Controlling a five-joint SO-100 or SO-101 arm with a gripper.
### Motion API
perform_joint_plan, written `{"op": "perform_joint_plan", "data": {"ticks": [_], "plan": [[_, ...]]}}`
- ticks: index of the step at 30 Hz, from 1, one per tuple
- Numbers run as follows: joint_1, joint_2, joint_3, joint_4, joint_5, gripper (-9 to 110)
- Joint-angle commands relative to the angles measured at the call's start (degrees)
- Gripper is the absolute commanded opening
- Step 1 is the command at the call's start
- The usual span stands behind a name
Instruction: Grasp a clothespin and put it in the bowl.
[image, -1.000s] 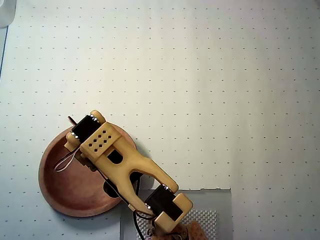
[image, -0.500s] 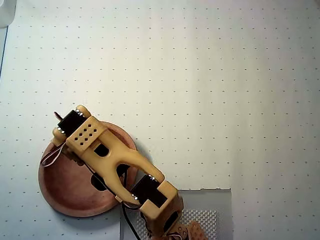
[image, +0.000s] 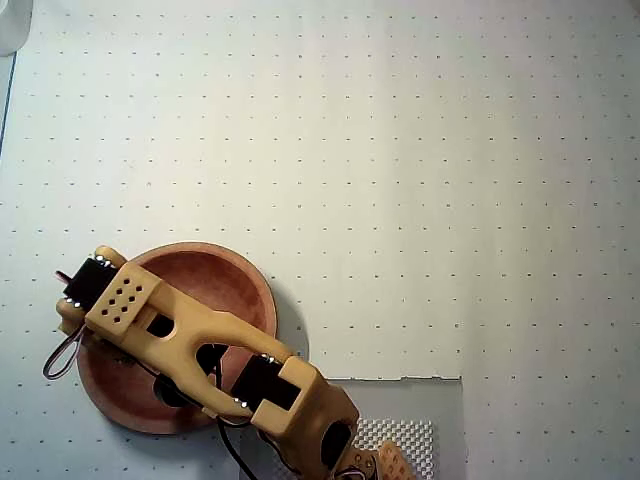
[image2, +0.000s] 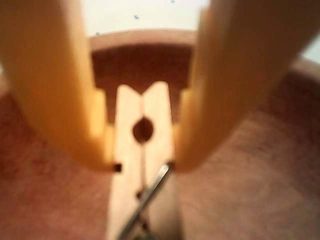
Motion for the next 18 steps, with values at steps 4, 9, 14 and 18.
{"op": "perform_joint_plan", "data": {"ticks": [4, 9, 14, 18], "plan": [[0.9, -1.6, -3.4, -0.3, 0.2, -2], [3.7, -3.0, -4.7, -0.4, 0.2, -2], [5.8, -4.5, -5.4, -0.4, 0.2, -1], [6.8, -4.6, -5.4, -0.4, 0.2, 2]]}}
